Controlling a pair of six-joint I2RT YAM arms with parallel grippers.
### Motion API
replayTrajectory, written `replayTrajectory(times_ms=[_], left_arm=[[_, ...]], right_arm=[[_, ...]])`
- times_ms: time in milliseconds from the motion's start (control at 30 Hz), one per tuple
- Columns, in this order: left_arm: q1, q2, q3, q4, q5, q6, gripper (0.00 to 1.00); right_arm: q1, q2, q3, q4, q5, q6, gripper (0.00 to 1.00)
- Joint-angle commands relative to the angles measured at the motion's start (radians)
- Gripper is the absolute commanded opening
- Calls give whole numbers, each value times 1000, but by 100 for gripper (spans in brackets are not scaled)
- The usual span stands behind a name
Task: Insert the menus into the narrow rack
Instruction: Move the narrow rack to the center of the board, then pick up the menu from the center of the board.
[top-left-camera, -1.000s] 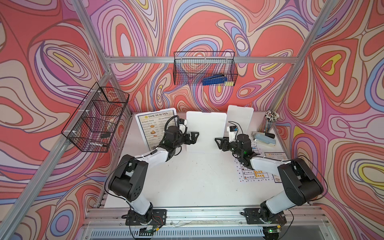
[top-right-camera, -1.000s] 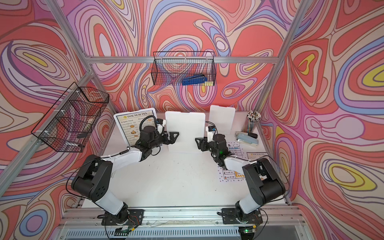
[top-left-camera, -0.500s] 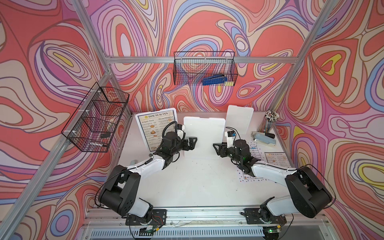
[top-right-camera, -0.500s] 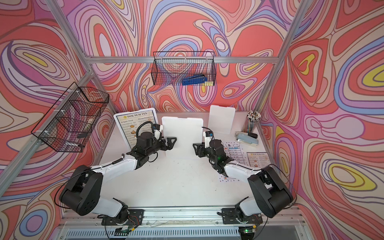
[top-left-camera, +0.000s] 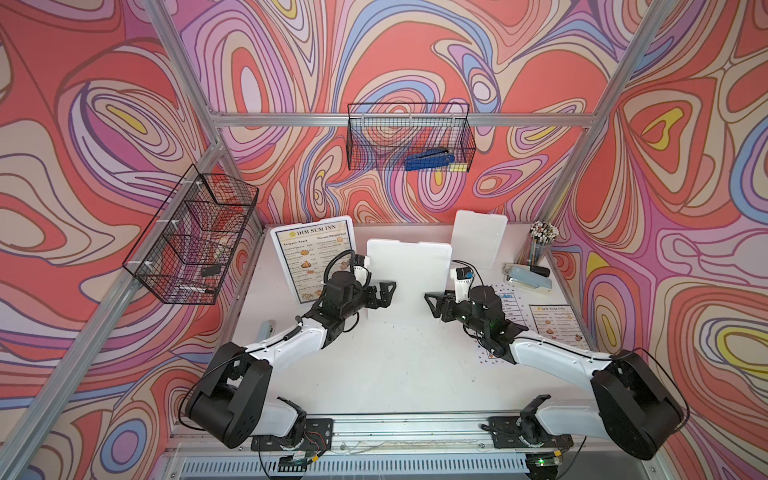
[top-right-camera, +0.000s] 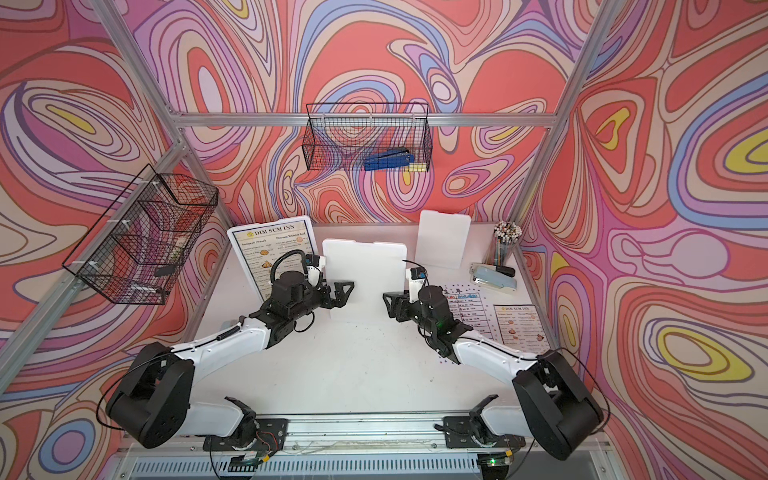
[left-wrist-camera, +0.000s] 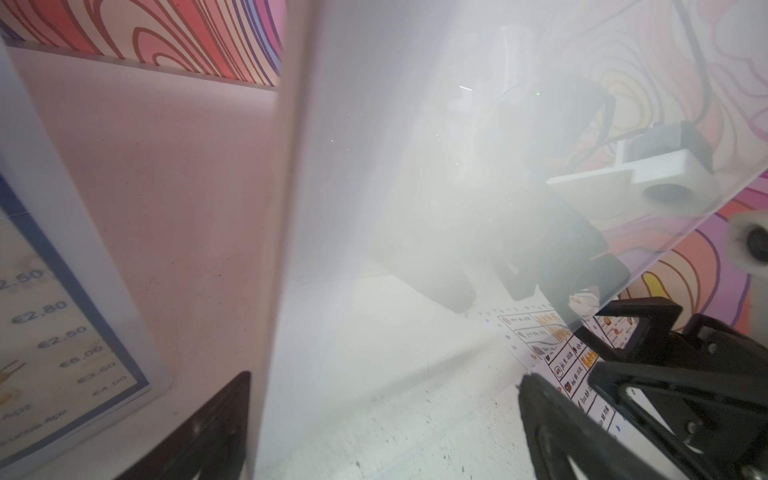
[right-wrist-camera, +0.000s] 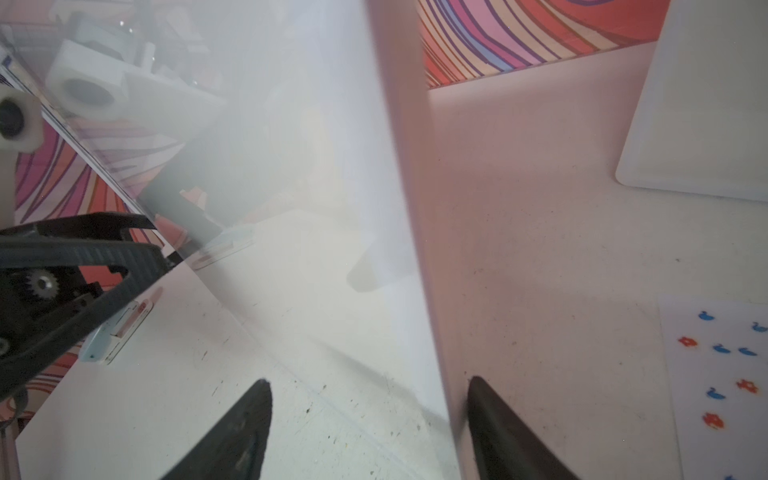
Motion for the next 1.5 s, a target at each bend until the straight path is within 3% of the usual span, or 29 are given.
replayTrajectory(times_ms=[0,200,367,433,533,667,767,833,900,967,1100,1267,1467], left_arm=[[-7,-67,-27,-33,-78,-19,100],[-7,-158,-62,-48,-125,-31,99],[-7,-261,-98,-100,-216,-50,99],[-8,-332,-118,-138,-242,-48,99],[-16,-446,-132,-236,-286,-54,99],[-152,-541,-131,-355,-437,-41,97],[-269,-560,-132,-384,-469,-51,97],[-328,-562,-142,-379,-454,-82,97],[-365,-545,-157,-314,-366,-90,99],[-367,-505,-158,-255,-245,-117,99],[-368,-436,-157,-210,-163,-203,99],[-375,-334,-158,-105,-54,-264,99],[-463,-222,-158,-25,-129,-303,99]], right_arm=[[5,-92,-12,-55,70,-10,80],[-18,-204,-33,-127,141,-16,86],[-167,-296,-76,-185,190,71,90],[-214,-331,-98,-204,274,95,98],[-267,-320,-80,-281,398,146,98],[-301,-236,-26,-345,463,220,98],[-347,-164,-1,-374,417,262,98],[-368,-125,6,-392,365,280,98],[-369,-98,3,-424,356,330,98],[-369,-69,14,-492,356,395,98],[-369,-28,21,-555,308,425,98],[-369,-86,-70,-531,272,441,98],[-369,-127,-134,-529,215,455,98]])
